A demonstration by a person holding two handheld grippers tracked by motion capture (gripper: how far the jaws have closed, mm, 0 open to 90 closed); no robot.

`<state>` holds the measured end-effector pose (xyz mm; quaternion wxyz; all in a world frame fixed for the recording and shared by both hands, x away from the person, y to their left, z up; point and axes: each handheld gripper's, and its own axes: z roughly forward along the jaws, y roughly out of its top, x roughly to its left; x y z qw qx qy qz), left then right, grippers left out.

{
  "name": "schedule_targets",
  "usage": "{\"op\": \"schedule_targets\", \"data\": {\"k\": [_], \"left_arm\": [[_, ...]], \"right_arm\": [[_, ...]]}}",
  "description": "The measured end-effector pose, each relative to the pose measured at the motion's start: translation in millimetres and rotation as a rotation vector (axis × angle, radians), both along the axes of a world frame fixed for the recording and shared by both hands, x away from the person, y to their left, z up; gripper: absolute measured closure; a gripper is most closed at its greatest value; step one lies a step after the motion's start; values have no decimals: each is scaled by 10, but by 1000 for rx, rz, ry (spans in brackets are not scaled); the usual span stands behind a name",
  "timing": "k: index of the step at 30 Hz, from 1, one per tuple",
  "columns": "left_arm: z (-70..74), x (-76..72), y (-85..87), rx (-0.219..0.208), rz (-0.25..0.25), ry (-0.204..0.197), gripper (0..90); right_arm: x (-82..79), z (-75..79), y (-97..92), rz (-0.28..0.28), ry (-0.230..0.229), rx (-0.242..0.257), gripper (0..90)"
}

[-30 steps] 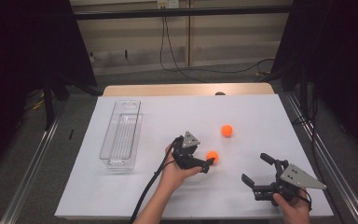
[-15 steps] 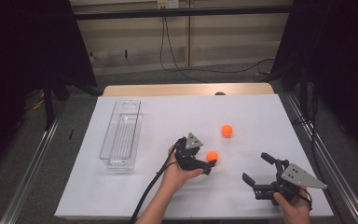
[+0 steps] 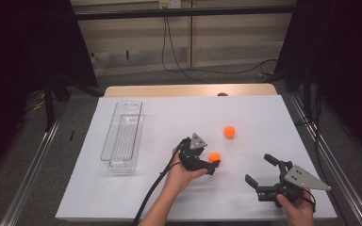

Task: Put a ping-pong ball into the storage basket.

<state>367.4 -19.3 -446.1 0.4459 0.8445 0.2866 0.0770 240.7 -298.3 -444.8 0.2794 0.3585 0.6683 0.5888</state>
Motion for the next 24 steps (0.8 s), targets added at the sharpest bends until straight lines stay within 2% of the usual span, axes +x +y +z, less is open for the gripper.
{"op": "schedule_targets", "data": {"k": [2, 20, 24], "left_arm": [[-7, 2, -1, 11, -1, 1, 76], [-26, 2, -43, 2, -17, 9, 118], [-28, 18, -36, 2, -14, 24, 135]], "right_arm": [[-1, 0, 3, 1, 1, 0, 8], [-7, 4, 6, 5, -2, -2, 8], [-6, 3, 4, 5, -1, -2, 8]]}}
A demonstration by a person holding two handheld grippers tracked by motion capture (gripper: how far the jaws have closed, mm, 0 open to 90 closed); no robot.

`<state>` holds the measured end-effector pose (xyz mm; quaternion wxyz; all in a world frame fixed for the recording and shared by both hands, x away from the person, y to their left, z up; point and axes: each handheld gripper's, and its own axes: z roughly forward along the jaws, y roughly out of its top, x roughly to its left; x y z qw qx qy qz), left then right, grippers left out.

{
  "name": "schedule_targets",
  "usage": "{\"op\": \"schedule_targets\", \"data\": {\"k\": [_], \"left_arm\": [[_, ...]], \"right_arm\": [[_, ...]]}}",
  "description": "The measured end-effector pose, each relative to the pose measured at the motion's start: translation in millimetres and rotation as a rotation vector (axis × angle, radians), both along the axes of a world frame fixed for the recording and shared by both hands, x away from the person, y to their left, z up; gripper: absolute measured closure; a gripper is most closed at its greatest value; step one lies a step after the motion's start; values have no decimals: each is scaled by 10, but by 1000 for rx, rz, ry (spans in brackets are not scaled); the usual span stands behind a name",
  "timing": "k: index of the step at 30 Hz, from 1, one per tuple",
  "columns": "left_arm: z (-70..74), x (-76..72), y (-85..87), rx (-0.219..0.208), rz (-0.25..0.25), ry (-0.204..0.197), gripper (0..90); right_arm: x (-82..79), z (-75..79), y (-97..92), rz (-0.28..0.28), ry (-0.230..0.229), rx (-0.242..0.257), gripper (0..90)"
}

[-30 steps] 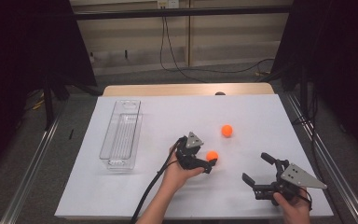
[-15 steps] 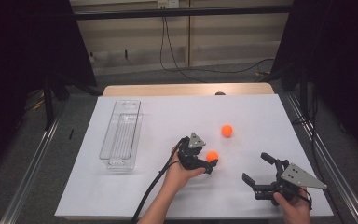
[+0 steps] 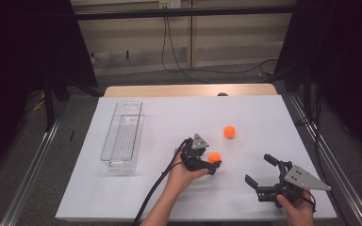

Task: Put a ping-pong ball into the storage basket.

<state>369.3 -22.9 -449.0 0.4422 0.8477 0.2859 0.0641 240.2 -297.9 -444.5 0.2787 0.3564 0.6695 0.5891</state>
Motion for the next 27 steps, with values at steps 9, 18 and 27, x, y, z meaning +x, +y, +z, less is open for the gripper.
{"op": "schedule_targets", "data": {"k": [9, 18, 27], "left_arm": [[-3, 8, -13, -6, -10, 10, 175], [1, -6, -94, 24, -51, 16, 205], [-15, 22, -110, 36, -34, 25, 261]], "right_arm": [[1, 1, -1, 1, 1, 1, 8], [-2, 2, -3, 1, 1, 0, 7], [1, 0, -3, 0, 5, -2, 8]]}}
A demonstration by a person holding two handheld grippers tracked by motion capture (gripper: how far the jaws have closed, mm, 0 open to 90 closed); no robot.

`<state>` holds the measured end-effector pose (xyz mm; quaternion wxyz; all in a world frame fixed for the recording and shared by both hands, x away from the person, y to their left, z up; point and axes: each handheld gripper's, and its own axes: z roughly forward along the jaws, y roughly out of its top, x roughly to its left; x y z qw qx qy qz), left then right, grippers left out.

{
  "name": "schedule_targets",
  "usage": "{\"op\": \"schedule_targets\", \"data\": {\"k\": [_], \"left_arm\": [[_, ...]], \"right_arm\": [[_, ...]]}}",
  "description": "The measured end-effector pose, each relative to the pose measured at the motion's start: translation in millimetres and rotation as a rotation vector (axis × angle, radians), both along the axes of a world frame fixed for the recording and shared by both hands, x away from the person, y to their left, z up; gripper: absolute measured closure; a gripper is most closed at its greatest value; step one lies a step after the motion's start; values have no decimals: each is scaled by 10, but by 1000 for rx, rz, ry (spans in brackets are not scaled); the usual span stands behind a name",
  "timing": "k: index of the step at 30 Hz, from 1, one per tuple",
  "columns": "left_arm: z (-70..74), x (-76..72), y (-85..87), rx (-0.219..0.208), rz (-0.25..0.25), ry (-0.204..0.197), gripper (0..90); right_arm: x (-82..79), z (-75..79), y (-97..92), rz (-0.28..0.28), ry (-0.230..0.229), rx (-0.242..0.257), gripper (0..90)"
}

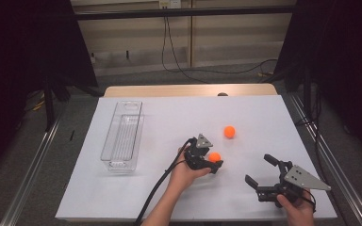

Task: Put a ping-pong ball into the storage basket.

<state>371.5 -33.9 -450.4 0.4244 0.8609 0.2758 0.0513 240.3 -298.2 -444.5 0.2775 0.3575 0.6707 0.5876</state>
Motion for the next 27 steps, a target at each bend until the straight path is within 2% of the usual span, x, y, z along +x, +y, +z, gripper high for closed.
{"op": "schedule_targets", "data": {"k": [14, 27], "left_arm": [[-53, 11, -47, 15, -12, 16, 340], [-86, 28, -68, 32, 1, 20, 378]], "right_arm": [[-2, 2, -1, -2, 0, 1, 8], [-2, 2, -10, -3, -4, 0, 8]]}}
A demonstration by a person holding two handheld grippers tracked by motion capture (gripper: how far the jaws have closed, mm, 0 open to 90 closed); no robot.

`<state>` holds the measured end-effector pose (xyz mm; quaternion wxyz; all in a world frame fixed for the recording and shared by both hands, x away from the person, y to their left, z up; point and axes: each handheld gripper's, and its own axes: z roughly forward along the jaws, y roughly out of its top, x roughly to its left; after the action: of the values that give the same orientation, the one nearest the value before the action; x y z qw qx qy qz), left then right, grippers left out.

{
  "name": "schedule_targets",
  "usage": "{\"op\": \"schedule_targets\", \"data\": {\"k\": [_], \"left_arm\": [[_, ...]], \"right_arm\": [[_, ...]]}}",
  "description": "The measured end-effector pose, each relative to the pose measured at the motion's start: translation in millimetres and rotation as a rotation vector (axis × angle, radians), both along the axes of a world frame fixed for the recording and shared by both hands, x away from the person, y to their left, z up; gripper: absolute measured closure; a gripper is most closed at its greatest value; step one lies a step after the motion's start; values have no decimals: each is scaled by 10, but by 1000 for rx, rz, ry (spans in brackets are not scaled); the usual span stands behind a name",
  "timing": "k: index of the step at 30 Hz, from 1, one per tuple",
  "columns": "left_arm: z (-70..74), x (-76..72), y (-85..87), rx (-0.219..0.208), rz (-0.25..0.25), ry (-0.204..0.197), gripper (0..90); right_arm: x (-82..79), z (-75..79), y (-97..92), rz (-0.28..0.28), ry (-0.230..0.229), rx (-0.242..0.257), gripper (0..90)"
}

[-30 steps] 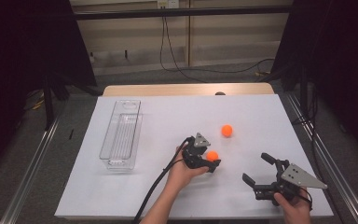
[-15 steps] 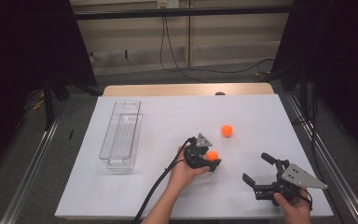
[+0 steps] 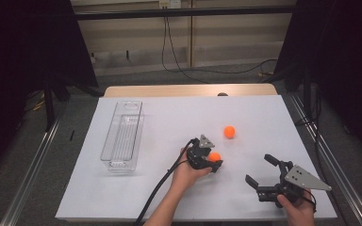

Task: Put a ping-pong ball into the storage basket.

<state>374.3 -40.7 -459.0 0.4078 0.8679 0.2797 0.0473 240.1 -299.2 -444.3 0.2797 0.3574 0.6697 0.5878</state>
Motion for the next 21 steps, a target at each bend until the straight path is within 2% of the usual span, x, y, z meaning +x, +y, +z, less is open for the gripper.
{"op": "schedule_targets", "data": {"k": [17, 21], "left_arm": [[12, 9, -13, 2, -7, -13, 443], [35, 11, -7, 4, 7, -21, 459]], "right_arm": [[-5, 4, -5, -3, -1, 0, 8], [-6, 3, -2, -4, -1, -2, 8]]}}
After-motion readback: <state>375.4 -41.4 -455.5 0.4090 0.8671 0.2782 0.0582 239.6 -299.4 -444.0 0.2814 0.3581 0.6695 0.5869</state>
